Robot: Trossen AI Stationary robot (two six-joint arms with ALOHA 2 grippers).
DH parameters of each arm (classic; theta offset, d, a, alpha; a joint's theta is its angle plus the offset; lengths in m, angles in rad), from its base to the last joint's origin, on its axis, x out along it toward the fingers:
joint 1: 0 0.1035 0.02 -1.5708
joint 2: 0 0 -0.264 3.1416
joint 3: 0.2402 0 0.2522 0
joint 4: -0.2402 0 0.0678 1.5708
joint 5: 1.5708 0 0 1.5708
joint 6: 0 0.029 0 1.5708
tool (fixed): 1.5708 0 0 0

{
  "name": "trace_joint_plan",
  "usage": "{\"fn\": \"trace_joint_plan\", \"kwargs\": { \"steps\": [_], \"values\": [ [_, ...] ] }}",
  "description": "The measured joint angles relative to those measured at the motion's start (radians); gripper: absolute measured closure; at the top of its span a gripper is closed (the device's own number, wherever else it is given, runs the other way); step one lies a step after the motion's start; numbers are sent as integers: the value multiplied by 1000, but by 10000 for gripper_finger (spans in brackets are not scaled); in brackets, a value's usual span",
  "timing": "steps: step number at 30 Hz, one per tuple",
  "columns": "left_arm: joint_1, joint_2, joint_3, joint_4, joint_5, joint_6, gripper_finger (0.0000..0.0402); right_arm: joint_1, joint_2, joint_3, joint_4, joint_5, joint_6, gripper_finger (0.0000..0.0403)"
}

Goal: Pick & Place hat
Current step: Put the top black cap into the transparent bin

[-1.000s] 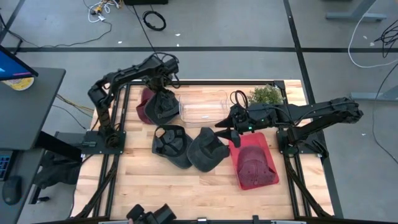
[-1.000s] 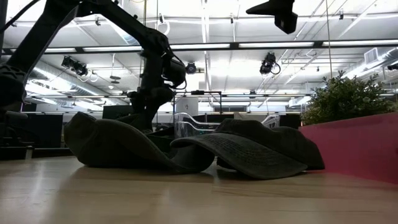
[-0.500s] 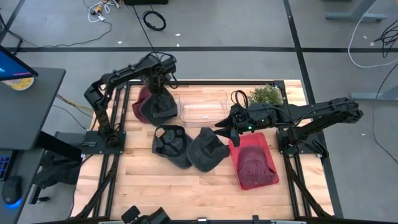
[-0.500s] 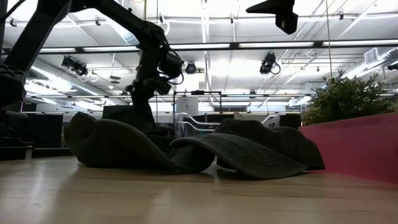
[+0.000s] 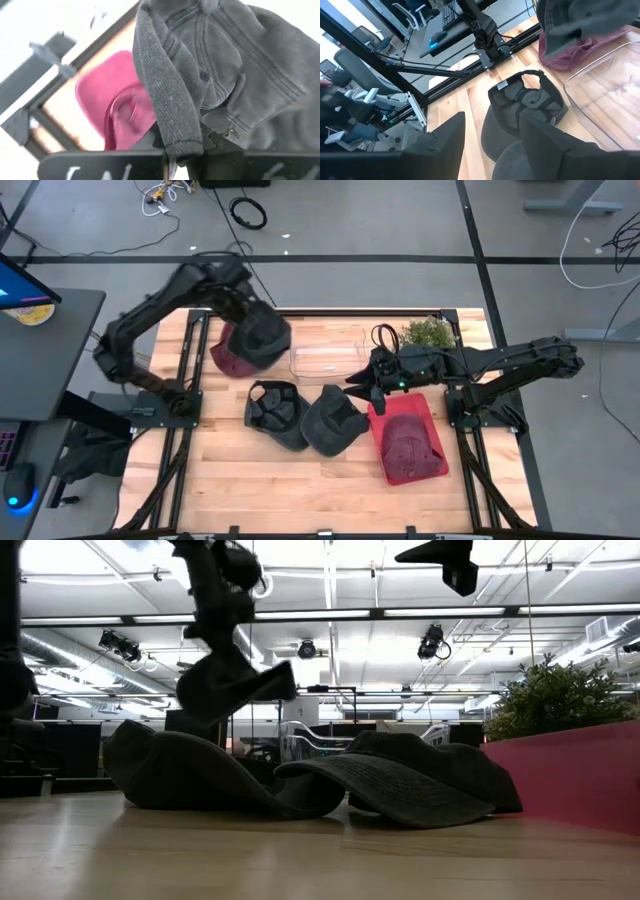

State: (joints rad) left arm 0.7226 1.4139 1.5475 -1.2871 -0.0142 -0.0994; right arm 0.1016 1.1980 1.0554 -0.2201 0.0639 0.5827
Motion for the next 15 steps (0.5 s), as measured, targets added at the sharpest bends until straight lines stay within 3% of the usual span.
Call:
{"fn": "trace_joint_plan", "kwargs": {
  "steps": [11,15],
  "values": [
    [-36,-261,0,383,101,-114,378,-38,0,0,-2,-1,24,213],
    [-111,-296,0,516,130,5,378,-70,0,0,-11,-1,50,213]
  ]
}}
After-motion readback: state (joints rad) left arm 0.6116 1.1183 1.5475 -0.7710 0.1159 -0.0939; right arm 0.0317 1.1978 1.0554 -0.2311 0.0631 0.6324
